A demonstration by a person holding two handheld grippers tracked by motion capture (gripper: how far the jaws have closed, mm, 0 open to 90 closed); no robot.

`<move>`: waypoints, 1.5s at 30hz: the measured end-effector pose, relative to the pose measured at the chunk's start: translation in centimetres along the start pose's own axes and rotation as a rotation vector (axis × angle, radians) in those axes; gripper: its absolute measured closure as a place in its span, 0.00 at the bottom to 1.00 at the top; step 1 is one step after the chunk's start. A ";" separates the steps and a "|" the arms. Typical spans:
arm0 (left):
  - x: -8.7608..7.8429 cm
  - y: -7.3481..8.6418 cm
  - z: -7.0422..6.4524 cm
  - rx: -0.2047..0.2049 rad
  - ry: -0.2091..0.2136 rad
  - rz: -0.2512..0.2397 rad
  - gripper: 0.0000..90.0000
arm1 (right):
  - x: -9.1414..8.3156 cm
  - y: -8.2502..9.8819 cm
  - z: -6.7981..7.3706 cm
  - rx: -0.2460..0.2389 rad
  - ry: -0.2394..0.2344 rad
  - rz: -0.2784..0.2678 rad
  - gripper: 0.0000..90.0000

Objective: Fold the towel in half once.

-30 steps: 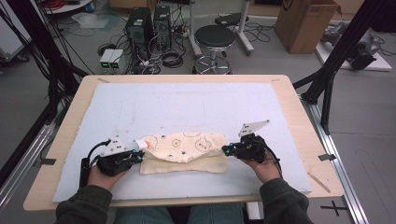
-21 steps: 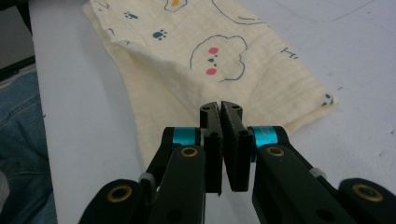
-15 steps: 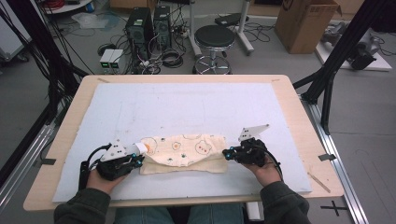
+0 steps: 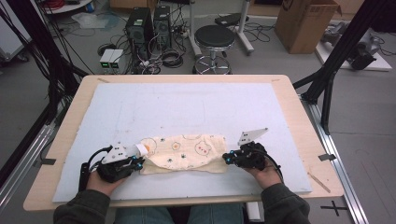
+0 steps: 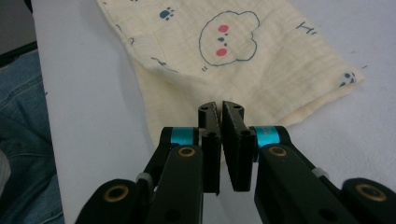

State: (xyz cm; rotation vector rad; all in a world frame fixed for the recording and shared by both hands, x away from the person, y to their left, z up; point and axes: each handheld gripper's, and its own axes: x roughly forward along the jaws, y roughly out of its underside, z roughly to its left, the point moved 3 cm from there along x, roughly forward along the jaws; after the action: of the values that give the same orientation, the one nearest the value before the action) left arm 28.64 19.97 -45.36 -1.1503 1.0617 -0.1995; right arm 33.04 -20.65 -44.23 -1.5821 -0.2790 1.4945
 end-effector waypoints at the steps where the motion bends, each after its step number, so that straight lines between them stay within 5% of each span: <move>1: 0.0 0.0 0.0 -0.001 0.000 -0.002 0.94 | 0.0 0.0 0.0 -0.002 -0.004 0.004 0.94; 11: -0.7 0.2 0.1 -0.026 -0.003 0.002 0.75 | -0.4 0.6 0.4 -0.005 -0.041 0.017 0.80; 17: -2.1 0.3 0.8 -0.050 -0.025 -0.018 0.69 | -1.4 0.3 0.8 -0.018 -0.056 -0.025 0.69; 22: -3.1 -0.1 1.2 -0.078 -0.034 -0.062 0.68 | -1.4 -0.8 1.2 -0.032 -0.062 -0.044 0.69; 28: -2.9 -1.5 0.8 -0.065 -0.022 -0.101 0.68 | 0.1 -1.9 1.0 -0.034 -0.048 -0.023 0.73; 45: -3.4 -4.8 1.8 -0.041 -0.038 -0.155 0.69 | 1.8 -1.8 0.6 -0.030 -0.037 0.022 0.74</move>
State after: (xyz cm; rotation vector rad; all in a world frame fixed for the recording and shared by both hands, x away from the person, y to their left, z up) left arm 30.00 21.09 -39.48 -1.2695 0.9476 -0.2781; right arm 33.70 -18.14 -44.09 -1.5871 -0.3073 1.5450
